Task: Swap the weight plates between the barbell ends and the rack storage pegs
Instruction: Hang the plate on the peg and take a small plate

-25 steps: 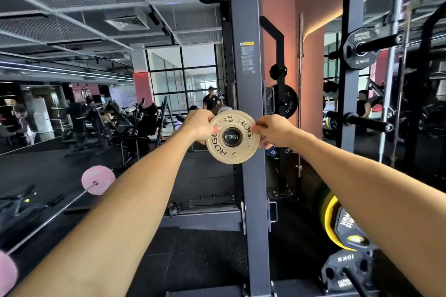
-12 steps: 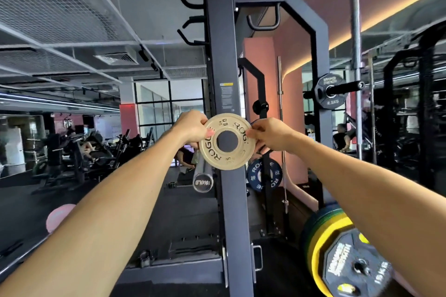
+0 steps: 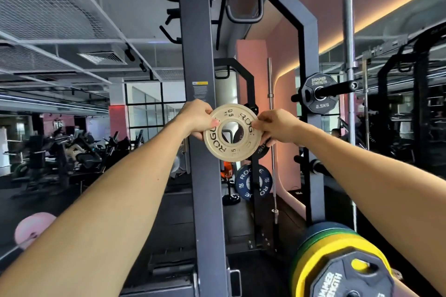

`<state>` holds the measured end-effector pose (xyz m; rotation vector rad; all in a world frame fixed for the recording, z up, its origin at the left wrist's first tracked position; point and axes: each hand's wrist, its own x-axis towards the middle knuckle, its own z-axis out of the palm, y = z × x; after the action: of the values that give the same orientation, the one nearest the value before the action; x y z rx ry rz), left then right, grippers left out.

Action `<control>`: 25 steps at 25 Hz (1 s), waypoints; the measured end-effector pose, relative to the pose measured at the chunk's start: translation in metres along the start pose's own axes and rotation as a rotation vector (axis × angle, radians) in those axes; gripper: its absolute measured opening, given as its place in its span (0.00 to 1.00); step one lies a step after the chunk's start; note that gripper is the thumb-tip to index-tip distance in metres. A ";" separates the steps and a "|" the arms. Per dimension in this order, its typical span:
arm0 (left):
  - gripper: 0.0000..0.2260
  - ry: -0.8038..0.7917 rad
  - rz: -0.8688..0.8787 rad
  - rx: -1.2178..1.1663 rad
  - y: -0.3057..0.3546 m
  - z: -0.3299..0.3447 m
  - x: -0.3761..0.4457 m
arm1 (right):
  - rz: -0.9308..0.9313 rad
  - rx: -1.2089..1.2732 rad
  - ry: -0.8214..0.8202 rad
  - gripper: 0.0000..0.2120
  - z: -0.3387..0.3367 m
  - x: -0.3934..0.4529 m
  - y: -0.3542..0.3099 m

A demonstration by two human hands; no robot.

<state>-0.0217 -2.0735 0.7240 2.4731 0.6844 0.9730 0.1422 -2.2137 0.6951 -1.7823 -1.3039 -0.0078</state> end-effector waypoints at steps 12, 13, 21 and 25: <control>0.08 0.001 0.048 -0.013 0.035 0.130 0.130 | -0.022 0.044 -0.004 0.11 -0.077 0.096 0.143; 0.08 -0.001 0.053 -0.006 0.042 0.139 0.140 | -0.027 0.040 0.001 0.10 -0.086 0.102 0.153; 0.03 -0.008 0.054 0.043 0.120 0.216 0.187 | -0.038 -0.024 0.012 0.09 -0.174 0.116 0.230; 0.02 0.031 0.024 0.027 0.174 0.263 0.187 | -0.077 -0.058 -0.019 0.12 -0.231 0.106 0.273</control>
<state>0.3359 -2.1534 0.7325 2.4995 0.6836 1.0194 0.5061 -2.2946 0.7080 -1.7839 -1.3980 -0.0722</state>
